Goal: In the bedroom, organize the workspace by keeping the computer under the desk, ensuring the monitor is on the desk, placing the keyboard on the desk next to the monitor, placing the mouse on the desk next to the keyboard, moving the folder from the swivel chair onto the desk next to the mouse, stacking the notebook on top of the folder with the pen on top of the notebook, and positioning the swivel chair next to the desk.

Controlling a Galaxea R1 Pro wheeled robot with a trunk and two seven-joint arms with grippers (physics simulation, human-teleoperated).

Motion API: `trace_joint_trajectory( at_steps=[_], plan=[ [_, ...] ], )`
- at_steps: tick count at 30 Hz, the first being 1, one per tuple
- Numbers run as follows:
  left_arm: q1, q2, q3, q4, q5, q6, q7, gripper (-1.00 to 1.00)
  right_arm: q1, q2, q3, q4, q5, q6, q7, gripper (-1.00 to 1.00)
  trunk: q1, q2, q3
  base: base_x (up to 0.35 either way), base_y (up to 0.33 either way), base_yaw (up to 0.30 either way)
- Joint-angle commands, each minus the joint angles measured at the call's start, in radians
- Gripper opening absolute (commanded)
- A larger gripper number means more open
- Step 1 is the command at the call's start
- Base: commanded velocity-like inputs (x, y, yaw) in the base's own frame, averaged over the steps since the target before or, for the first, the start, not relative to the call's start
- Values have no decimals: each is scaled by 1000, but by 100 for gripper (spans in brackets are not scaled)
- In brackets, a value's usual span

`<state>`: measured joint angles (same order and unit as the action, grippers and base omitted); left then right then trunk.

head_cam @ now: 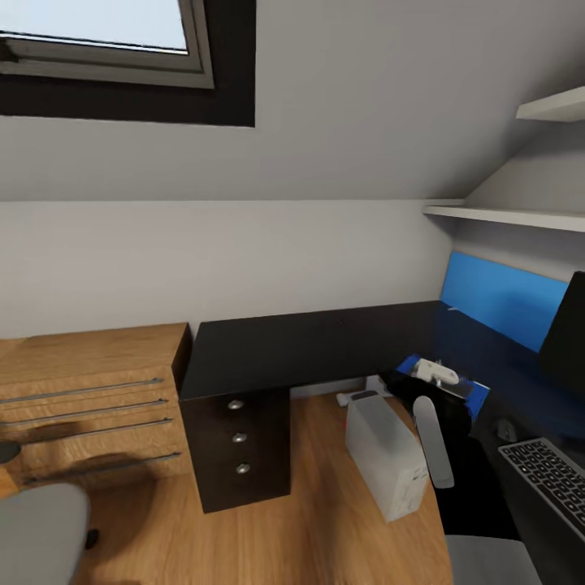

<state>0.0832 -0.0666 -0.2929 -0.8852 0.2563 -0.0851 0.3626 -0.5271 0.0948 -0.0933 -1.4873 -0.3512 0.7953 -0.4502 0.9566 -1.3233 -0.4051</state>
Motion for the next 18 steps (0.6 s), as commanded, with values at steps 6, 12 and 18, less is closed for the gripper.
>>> trace_joint_trajectory(
  at_steps=[6,12,18],
  plan=[
    [0,2,-2,1,11,-5,8,100,0,3,33,8,-7,0,-11,100,-1,-1,-2,-279,2,271],
    [0,0,-1,6,11,-7,14,100,9,3,71,62,-4,-21,-11,100,-1,-1,-4,-54,0,278],
    [0,-1,-2,17,12,-7,19,100,35,1,112,233,1,-156,-10,100,-1,-1,-7,-11,0,278]
  ],
)
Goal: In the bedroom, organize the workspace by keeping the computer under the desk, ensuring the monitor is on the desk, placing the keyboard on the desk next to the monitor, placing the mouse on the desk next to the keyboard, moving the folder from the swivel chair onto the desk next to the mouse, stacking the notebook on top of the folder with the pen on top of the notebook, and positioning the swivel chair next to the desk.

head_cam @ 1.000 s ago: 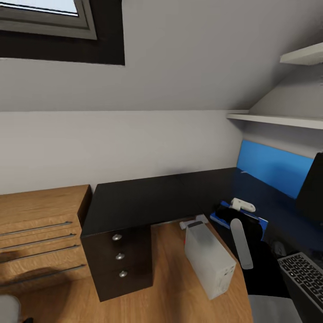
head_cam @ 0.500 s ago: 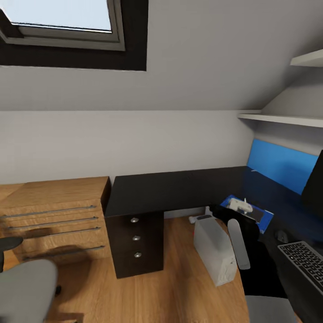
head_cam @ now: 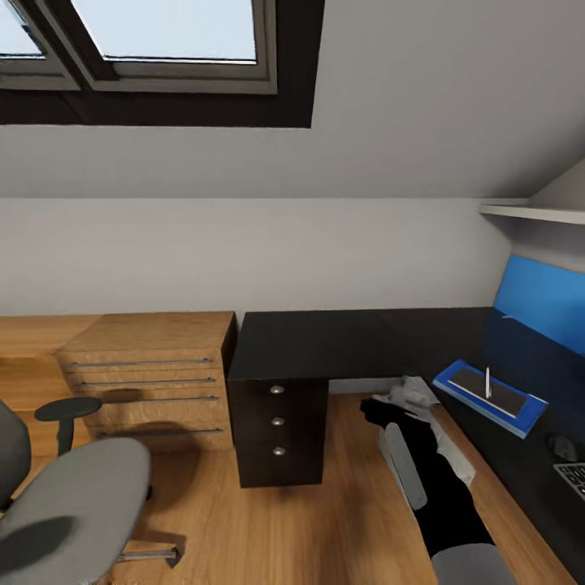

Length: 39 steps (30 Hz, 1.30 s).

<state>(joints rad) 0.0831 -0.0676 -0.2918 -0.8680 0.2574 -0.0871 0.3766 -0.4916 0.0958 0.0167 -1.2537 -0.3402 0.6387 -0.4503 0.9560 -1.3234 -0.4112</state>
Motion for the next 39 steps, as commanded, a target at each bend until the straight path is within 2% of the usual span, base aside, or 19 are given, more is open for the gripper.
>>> trace_joint_trajectory(
  at_steps=[1,4,5,8,9,10,11,12,14,15,16,19,20,23,27,31,37,38,39],
  plan=[
    [0,0,-4,3,10,-5,5,100,5,-1,4,25,-9,-18,-10,100,0,-1,-1,-3,0,278],
    [0,-1,-5,19,9,-6,5,100,42,-4,20,150,5,-115,-10,100,0,-1,-3,-2,0,278],
    [0,0,-6,26,8,-4,5,100,115,-6,38,296,105,-298,-10,100,0,-1,-3,0,0,277],
    [0,0,-6,28,8,-3,5,100,159,-6,41,371,176,-429,-9,100,0,-1,-5,0,0,277],
    [-1,0,-6,28,8,-2,5,100,185,-7,42,430,218,-527,-9,100,0,-1,-5,0,0,275],
    [0,0,-6,28,8,-2,5,100,195,-7,43,465,236,-579,-9,100,0,-1,-6,0,0,275],
    [0,0,-6,28,8,-1,5,100,209,-6,44,545,266,-688,-9,100,0,-1,-7,0,0,274],
    [0,0,-6,29,8,-1,5,100,224,-6,47,734,308,-922,-8,100,0,-1,-7,0,0,274],
    [0,0,-6,29,8,-1,5,100,227,-6,49,831,323,-1040,-8,100,0,-1,-8,0,0,274],
    [0,-1,-6,29,8,0,5,100,230,-9,49,925,334,-1150,-7,100,0,-1,-9,0,0,274],
    [0,-1,-6,29,8,0,5,100,231,-12,49,967,337,-1199,-7,100,0,-1,-10,0,0,273],
    [0,-2,-6,28,6,1,5,100,232,-27,49,1066,344,-1311,-5,100,0,-1,-11,0,0,273],
    [0,-2,-7,28,5,1,4,100,233,-39,49,1106,346,-1354,-5,100,0,-1,-12,0,0,273],
    [0,0,-7,28,5,2,1,100,235,-59,48,1159,347,-1410,-4,100,0,-1,-14,0,0,273],
    [0,1,-6,38,6,4,0,100,237,-66,48,1205,346,-1472,-6,100,0,-1,-16,0,0,272],
    [0,1,-8,120,6,4,-1,100,246,-64,48,1257,348,-1634,-7,100,0,-1,-19,0,0,264],
    [0,2,-8,248,6,-1,-1,100,259,-65,48,1273,348,-1686,-8,100,0,-1,-23,0,0,257],
    [0,16,-6,329,5,-23,-3,100,263,-69,47,1276,348,-1686,-8,100,0,-1,-24,0,0,255],
    [0,22,-5,338,6,-33,-4,100,263,-69,47,1277,348,-1686,-8,100,0,-1,-24,0,0,255]
  ],
)
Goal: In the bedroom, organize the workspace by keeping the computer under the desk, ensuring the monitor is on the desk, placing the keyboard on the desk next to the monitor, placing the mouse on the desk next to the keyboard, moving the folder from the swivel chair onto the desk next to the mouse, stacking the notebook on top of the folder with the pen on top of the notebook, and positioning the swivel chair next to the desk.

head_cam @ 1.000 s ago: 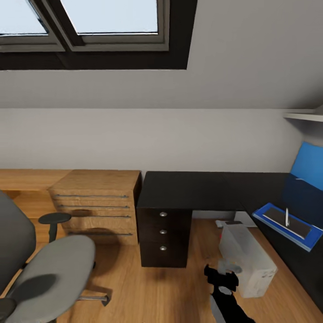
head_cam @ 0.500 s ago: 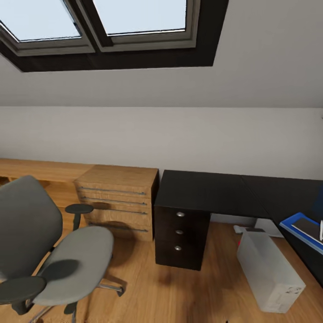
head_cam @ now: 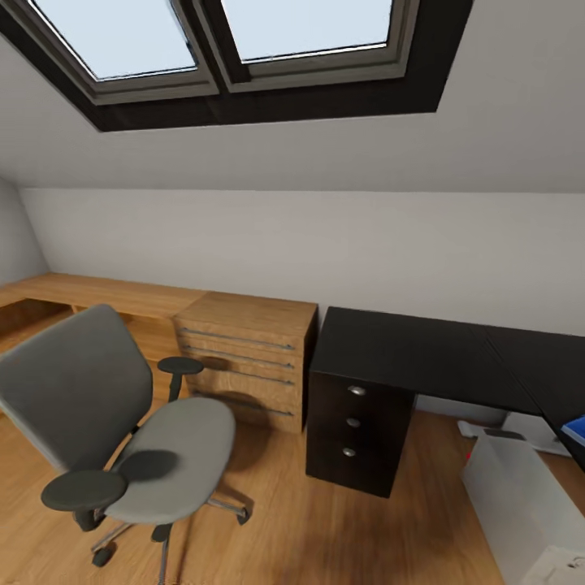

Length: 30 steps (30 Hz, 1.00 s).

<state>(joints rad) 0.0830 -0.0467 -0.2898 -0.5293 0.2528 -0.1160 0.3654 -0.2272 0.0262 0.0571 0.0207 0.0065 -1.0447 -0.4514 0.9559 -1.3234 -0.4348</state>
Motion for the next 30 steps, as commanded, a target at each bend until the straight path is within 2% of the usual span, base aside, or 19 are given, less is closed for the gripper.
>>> trace_joint_trajectory(
  at_steps=[1,3,9,25,30],
  plan=[
    [0,21,-7,22,12,-59,6,100,0,-3,6,3,1,-2,-7,100,0,-1,-2,0,0,255],
    [0,28,-7,30,13,-97,6,100,0,-5,6,3,0,-2,-7,100,0,-1,-3,0,0,254],
    [0,32,-7,39,14,-134,6,100,9,-7,6,3,1,-2,-7,100,0,-1,-7,0,0,254],
    [0,31,-5,43,17,-140,12,100,29,-13,7,2,5,-2,-6,100,0,-1,-18,0,0,254],
    [0,33,-5,51,18,-141,13,100,29,-35,7,2,5,-2,-4,100,0,-1,-22,0,0,254]
  ],
)
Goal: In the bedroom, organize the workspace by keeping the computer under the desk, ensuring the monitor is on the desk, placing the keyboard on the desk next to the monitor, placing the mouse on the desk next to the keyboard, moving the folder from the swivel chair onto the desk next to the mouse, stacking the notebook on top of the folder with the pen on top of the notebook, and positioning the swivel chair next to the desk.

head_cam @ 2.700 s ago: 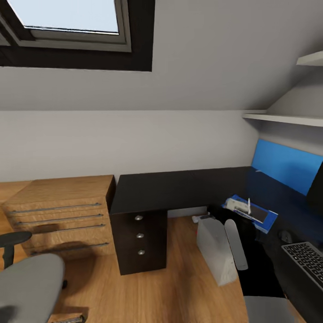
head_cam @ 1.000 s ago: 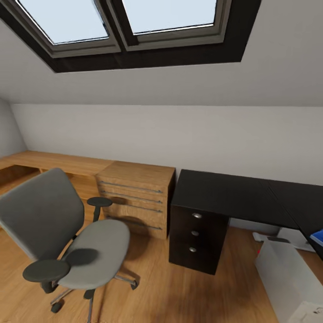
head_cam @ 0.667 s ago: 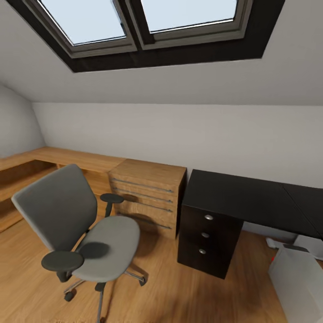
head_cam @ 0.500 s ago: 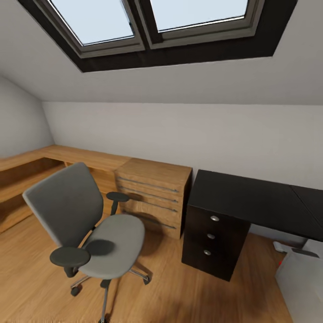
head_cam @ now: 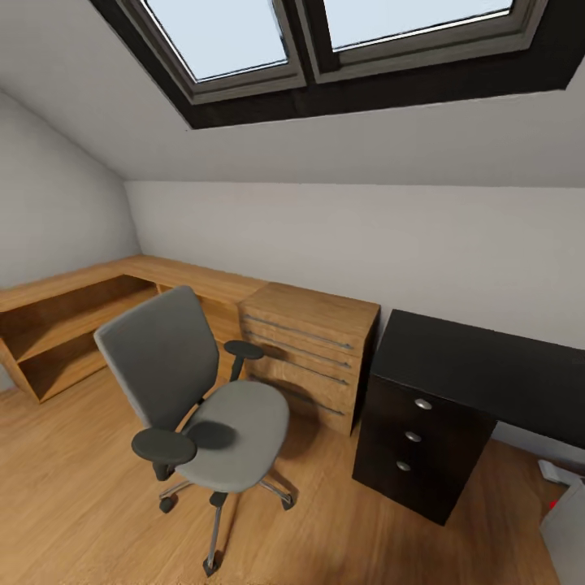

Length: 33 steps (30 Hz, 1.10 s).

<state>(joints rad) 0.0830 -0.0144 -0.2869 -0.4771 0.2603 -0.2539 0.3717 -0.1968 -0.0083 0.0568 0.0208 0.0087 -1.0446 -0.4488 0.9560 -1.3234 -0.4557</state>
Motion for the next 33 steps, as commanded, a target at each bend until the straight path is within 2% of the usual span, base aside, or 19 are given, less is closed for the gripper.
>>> trace_joint_trajectory(
  at_steps=[1,4,5,9,10,22,28,33],
  plan=[
    [0,3,-8,0,11,-4,7,100,-1,-7,8,2,2,-3,-6,100,0,-1,-2,0,0,254],
    [0,4,-8,1,11,-4,7,100,-1,-14,9,2,2,-3,-6,100,0,-1,-4,-27,0,255],
    [0,4,-8,1,11,-4,7,100,-1,-27,6,2,-1,-3,-8,100,0,-1,-4,-231,0,255],
    [0,5,-6,2,11,-4,7,100,-1,-32,5,3,-2,3,-8,100,0,-1,-7,-251,0,256],
    [0,5,5,2,11,-5,6,100,-1,-33,8,2,-1,3,-7,100,0,-1,-7,-49,0,256],
    [0,5,12,2,10,-5,6,100,-1,-25,11,2,15,0,-5,100,0,-1,-15,-8,0,256],
    [0,5,12,2,10,-5,6,100,-1,-22,11,3,34,0,-4,100,0,-1,-18,0,0,256],
    [0,5,13,2,10,-5,5,100,-1,-18,10,3,79,2,-4,100,0,-1,-21,0,0,256]
  ],
)
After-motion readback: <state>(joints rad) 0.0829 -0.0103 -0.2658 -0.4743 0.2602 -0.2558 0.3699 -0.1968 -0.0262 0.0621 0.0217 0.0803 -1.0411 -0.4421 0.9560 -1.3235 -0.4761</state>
